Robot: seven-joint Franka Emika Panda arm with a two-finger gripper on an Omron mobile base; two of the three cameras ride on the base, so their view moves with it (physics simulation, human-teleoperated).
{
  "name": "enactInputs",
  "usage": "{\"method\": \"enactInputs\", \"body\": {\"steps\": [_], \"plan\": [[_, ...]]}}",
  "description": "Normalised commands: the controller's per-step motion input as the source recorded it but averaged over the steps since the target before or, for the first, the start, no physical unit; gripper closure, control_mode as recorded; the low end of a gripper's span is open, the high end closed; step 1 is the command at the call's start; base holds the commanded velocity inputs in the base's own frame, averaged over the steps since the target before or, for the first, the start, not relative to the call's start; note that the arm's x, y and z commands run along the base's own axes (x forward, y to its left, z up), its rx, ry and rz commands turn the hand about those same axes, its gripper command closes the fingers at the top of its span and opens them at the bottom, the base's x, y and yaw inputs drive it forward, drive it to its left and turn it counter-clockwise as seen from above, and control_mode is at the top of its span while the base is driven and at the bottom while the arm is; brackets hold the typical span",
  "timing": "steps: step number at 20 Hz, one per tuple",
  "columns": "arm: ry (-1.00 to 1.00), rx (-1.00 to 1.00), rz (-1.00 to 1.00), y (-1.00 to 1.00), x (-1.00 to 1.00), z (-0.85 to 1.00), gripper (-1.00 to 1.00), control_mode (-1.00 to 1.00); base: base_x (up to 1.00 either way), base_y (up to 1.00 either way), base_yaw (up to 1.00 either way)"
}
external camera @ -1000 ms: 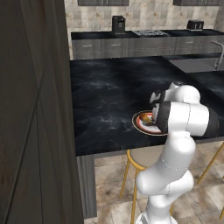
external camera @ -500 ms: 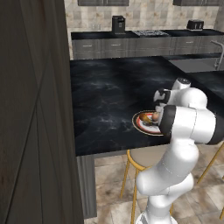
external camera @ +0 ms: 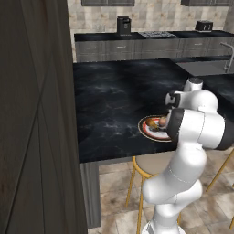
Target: Take the fruits from the plate on the dining counter and place two fruits in each bowl.
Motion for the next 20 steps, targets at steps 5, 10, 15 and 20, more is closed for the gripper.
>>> {"method": "enactInputs", "body": {"steps": [5, 10, 15, 20], "plan": [[0.00, 0.00, -0.27, -0.55, 0.04, 0.00, 1.00, -1.00, 0.00, 0.00, 0.00], [0.00, 0.00, -0.19, -0.33, 0.10, 0.00, 1.00, -1.00, 0.00, 0.00, 0.00], [0.02, 0.00, -0.05, -0.33, 0.30, 0.00, 1.00, -1.00, 0.00, 0.00, 0.00], [0.07, 0.02, -0.02, -0.33, 0.26, -0.19, 1.00, -1.00, 0.00, 0.00, 0.00]]}}
